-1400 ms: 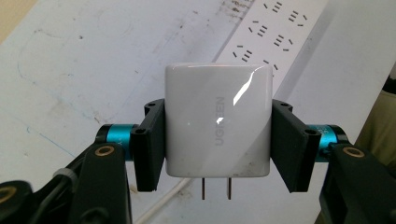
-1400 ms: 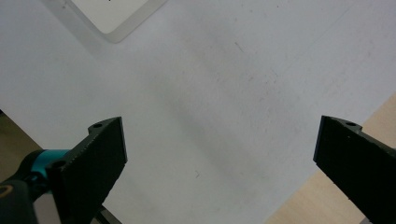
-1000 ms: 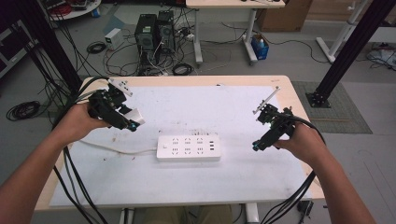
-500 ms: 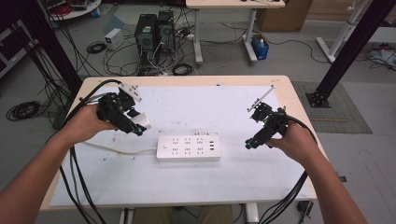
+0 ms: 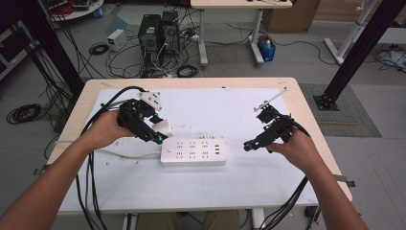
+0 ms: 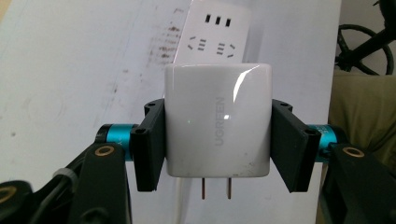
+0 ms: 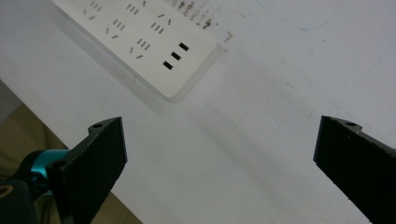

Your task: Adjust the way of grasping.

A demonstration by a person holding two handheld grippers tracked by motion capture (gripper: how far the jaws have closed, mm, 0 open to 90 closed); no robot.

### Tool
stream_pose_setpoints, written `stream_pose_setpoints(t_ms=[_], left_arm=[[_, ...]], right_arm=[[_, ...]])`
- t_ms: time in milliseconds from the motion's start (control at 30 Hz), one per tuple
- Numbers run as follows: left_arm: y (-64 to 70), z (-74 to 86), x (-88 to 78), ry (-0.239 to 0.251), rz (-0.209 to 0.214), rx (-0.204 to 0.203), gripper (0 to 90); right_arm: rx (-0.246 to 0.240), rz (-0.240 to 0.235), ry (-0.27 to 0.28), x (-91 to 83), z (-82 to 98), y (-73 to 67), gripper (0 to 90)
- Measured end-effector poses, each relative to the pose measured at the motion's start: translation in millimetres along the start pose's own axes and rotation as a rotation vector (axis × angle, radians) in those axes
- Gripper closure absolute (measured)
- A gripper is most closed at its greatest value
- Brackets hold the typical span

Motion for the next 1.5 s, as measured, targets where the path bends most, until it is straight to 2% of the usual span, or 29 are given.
stream_pose_setpoints(t_ms=[33, 167, 333, 600, 733, 900, 1133, 1267, 1367, 1500], left_arm=[[1.9, -1.9, 2.0, 0.019, 0.005, -0.007, 42.6], [6.6, -6.8, 8.2, 0.041, 0.022, 0.014, 42.6], [13.3, -11.9, 18.3, 0.040, 0.049, 0.045, 42.6], [20.9, -21.9, 35.1, 0.060, 0.083, 0.039, 42.5], [24.8, -27.8, 40.7, 0.073, 0.092, 0.047, 42.5], [29.4, -35.7, 46.7, 0.089, 0.102, 0.059, 42.5], [38.9, -47.0, 58.9, 0.117, 0.110, 0.085, 42.5], [43.1, -53.4, 64.7, 0.127, 0.110, 0.092, 42.5], [45.8, -57.6, 68.2, 0.136, 0.112, 0.089, 42.5], [48.0, -60.8, 70.9, 0.140, 0.111, 0.093, 42.5]], right_arm=[[0.007, -0.012, 0.005, 0.3, -0.1, -0.7, 1.9], [0.042, -0.052, 0.023, 2.3, -1.3, -3.4, 1.9], [0.094, -0.108, 0.057, 4.7, -4.1, -6.5, 1.9], [0.180, -0.221, 0.098, 7.8, -6.7, -13.8, 1.9], [0.215, -0.262, 0.115, 7.9, -7.9, -16.2, 1.9], [0.286, -0.311, 0.141, 7.9, -9.7, -16.9, 1.9], [0.334, -0.394, 0.158, 12.4, -14.4, -24.4, 2.0], [0.343, -0.410, 0.158, 13.9, -16.7, -27.3, 2.0], [0.362, -0.448, 0.166, 15.5, -19.4, -30.8, 2.1], [0.366, -0.440, 0.167, 18.0, -21.2, -32.0, 2.1]])
Point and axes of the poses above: each handheld gripper's, and its own axes: x roughly forward along the jaws, z roughly out of its underside, y roughly to its right, the point moved 5 cm from there along x, roughly forward along the jaws, and after that the axes turned 5 degrees about -z, right-handed, at the moved point
